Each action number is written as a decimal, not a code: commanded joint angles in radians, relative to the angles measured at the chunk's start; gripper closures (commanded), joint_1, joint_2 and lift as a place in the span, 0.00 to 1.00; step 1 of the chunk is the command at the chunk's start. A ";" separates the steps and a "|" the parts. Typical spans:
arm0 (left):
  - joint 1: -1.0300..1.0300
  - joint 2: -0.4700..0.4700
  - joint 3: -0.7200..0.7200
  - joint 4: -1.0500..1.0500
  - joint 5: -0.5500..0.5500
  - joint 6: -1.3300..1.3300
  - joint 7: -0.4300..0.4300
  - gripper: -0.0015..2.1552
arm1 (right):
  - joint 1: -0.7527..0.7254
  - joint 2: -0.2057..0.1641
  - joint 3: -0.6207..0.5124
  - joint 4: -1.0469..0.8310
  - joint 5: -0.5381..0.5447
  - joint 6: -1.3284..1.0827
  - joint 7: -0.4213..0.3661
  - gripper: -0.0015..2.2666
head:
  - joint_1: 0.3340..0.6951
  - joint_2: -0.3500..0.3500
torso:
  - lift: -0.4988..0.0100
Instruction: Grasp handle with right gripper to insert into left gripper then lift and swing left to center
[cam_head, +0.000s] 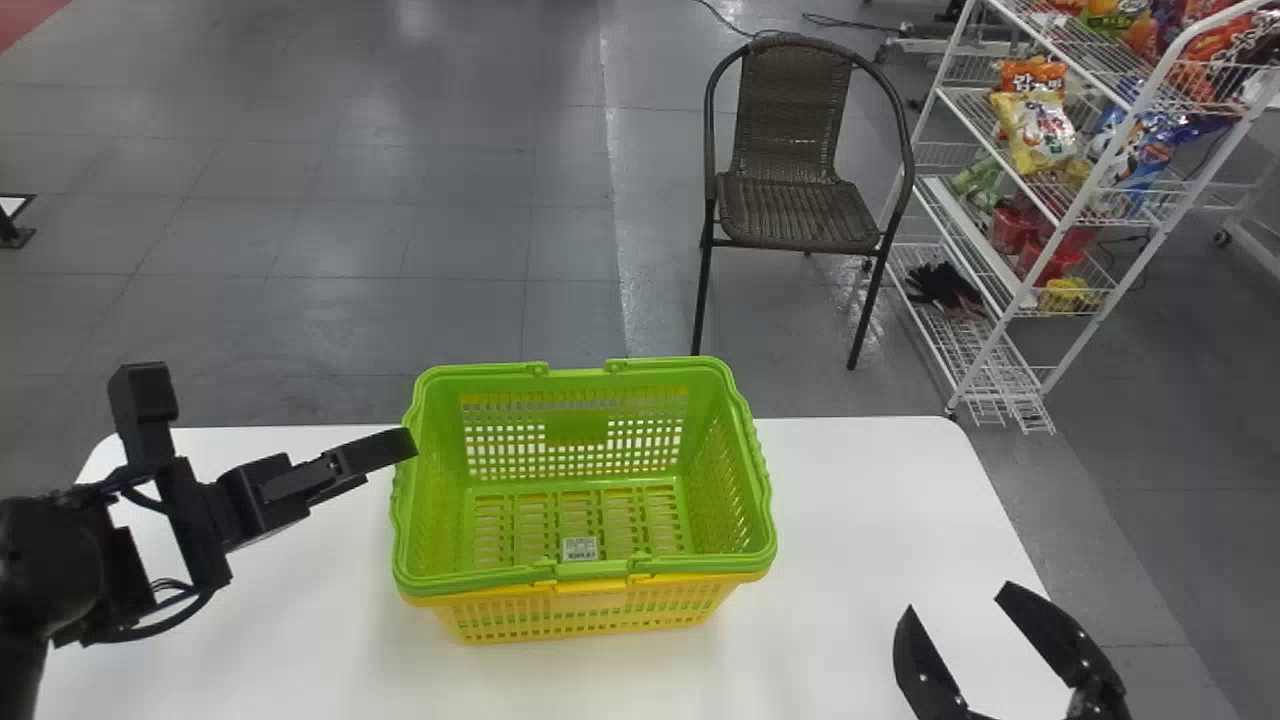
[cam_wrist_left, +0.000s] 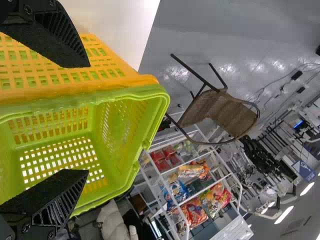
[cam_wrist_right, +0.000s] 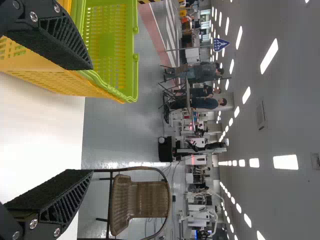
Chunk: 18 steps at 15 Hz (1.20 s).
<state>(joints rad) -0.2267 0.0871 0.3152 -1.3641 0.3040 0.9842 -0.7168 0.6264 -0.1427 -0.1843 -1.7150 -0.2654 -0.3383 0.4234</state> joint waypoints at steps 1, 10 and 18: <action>-0.016 0.002 0.001 0.028 0.006 0.000 -0.013 0.02 | 0.001 0.002 -0.001 0.000 0.000 -0.006 0.000 0.03 | 1.00 0.36 | 0.98; -0.074 0.017 -0.004 0.128 0.018 0.000 -0.047 0.02 | 0.004 0.003 -0.004 0.000 0.000 -0.015 0.000 0.03 | 1.00 0.34 | 0.98; -0.100 0.037 -0.011 0.175 0.029 0.021 -0.075 0.02 | 0.006 0.005 -0.006 0.002 0.000 -0.021 0.000 0.03 | 1.00 0.34 | 0.98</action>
<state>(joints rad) -0.3234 0.1236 0.3064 -1.1957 0.3348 1.0042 -0.7915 0.6320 -0.1380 -0.1902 -1.7135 -0.2654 -0.3588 0.4234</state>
